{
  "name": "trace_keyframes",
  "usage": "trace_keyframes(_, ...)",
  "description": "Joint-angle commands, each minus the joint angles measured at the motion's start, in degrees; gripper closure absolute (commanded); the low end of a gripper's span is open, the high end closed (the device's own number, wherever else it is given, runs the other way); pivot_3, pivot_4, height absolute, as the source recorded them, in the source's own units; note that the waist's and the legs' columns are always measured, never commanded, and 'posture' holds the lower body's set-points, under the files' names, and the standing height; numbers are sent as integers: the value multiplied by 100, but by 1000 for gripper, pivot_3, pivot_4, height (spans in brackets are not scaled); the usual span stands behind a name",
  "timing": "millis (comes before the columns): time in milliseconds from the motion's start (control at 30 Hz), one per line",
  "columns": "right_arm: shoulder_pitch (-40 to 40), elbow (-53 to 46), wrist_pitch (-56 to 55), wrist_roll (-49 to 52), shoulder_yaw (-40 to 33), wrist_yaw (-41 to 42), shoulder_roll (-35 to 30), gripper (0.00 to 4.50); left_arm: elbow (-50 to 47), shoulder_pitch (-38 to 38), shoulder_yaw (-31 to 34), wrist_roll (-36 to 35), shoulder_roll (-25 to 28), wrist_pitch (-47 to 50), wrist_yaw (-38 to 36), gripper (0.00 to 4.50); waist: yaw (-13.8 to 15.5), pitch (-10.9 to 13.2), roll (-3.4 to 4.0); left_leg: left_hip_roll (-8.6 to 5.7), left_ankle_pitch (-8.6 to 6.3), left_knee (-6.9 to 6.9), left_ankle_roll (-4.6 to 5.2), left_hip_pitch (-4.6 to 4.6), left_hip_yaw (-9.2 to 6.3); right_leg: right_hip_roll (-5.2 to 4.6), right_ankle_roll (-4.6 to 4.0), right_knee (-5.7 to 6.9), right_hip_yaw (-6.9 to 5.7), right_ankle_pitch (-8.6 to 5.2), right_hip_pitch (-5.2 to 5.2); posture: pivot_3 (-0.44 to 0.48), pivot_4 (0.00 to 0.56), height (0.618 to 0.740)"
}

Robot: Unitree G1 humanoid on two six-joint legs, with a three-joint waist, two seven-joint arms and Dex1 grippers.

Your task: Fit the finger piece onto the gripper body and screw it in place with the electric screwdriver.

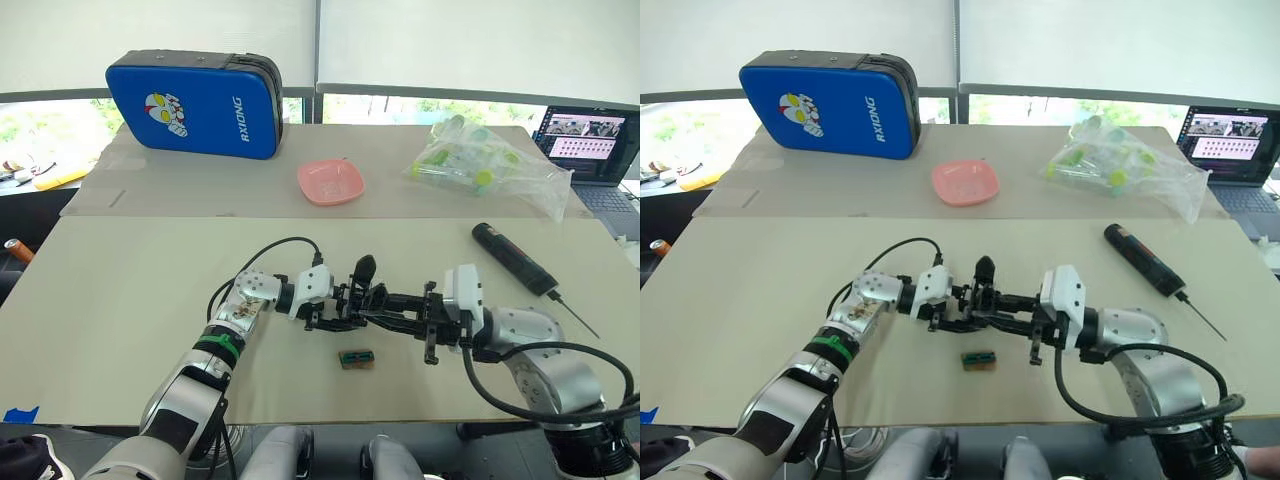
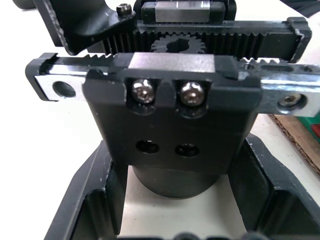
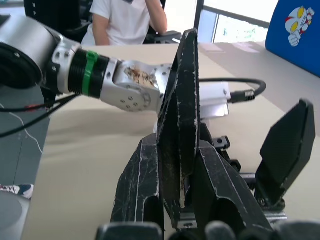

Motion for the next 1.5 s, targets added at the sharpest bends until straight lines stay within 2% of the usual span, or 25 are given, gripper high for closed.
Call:
trace_keyframes(33,-278,215,-245,-77,50,102,92,4132,-78,32,-62,92,49,5,6,2195,0,0,0,0,0,2,-1,0,0,-1,0,2,0,0,0,0,150,740)
trace_keyframes(300,-721,865,-450,-345,326,247,355,4132,-183,99,-137,99,119,359,-110,2195,-4,0,0,0,0,5,0,1,0,1,0,12,0,0,-3,0,150,740)
trace_keyframes(533,-757,1069,-523,-508,440,304,426,4132,-337,152,-181,118,175,714,-100,2195,-28,0,1,0,-1,5,-1,2,0,3,0,26,-1,0,-7,0,150,740)
trace_keyframes(1033,-716,1186,-496,-546,549,271,664,4133,-409,206,-183,101,233,847,-99,2195,-95,-1,1,0,-2,5,-3,6,-1,2,0,31,0,0,-6,0,150,740)
trace_keyframes(1500,-626,1006,348,-394,638,408,341,4136,-277,90,-133,119,267,797,-60,2195,-102,-8,2,0,-4,4,-4,12,-4,-1,0,30,-1,0,0,0,150,740)
